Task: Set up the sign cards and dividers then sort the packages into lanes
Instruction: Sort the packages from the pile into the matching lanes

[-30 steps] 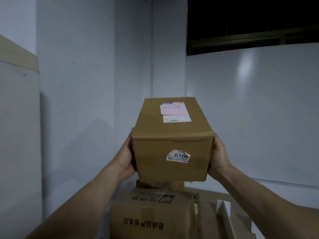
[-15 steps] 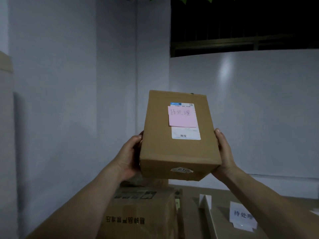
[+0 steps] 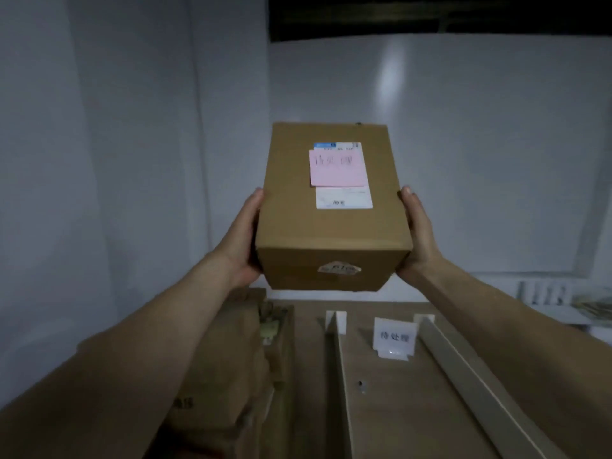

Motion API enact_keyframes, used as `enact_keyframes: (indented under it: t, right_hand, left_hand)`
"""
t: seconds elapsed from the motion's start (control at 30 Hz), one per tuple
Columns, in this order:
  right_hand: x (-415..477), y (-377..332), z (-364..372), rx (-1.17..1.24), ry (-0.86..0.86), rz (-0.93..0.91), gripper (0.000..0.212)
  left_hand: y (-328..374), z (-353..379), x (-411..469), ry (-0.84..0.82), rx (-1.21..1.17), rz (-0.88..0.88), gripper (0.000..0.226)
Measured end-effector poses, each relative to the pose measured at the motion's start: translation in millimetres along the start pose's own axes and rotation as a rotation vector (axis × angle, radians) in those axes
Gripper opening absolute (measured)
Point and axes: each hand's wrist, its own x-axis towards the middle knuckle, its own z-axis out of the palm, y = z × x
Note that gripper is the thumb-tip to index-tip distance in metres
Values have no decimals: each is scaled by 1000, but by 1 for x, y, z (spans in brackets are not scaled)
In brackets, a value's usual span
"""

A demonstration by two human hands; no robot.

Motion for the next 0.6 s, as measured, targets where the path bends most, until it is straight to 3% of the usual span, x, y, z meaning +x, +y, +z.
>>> enact_keyframes:
  t: [0.47,0.6]
  right_hand:
    - [17,-72,-173,-57,30,-16,52]
    - [19,-77,-212,-91,41,-4,39]
  left_hand:
    - [-86,170,54,27,-8,-15,52]
    - [-113,195,66,38,-29,-53,49]
